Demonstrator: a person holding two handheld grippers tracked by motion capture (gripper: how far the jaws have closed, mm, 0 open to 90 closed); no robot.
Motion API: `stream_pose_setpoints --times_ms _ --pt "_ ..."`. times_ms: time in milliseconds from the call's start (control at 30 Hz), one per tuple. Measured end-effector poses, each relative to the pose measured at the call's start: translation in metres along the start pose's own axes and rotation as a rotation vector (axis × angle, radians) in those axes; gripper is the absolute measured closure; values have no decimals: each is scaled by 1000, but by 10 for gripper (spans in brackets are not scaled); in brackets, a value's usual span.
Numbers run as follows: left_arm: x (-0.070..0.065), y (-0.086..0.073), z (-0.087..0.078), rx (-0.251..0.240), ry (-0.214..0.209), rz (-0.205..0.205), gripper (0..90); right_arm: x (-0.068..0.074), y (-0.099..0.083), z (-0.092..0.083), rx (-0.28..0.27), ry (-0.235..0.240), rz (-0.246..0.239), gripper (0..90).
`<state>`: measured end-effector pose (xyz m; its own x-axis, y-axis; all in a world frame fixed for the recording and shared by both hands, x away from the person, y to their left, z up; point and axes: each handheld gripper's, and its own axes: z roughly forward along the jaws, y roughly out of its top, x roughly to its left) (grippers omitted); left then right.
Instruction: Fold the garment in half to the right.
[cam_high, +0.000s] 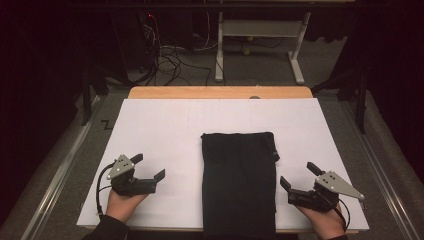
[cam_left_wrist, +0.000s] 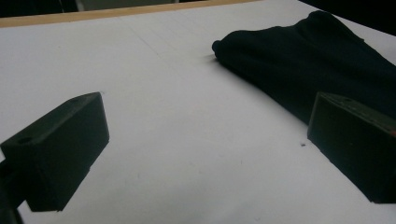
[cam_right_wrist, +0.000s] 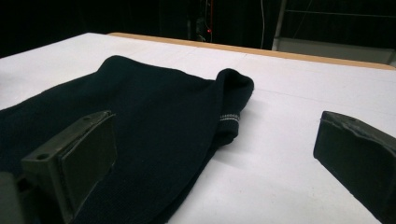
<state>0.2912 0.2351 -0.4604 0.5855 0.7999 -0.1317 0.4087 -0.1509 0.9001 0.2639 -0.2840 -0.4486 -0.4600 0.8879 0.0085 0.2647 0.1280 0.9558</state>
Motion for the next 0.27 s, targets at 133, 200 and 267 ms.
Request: stream_pose_setpoints --times_ms 133,200,267 --pt "0 1 1 28 -6 6 0 -3 -1 0 -2 -10 23 0" --pt "1 2 0 42 19 9 0 -2 -1 1 0 -12 23 0" --pt "4 3 -3 40 31 -7 0 0 -1 2 7 -13 22 0"
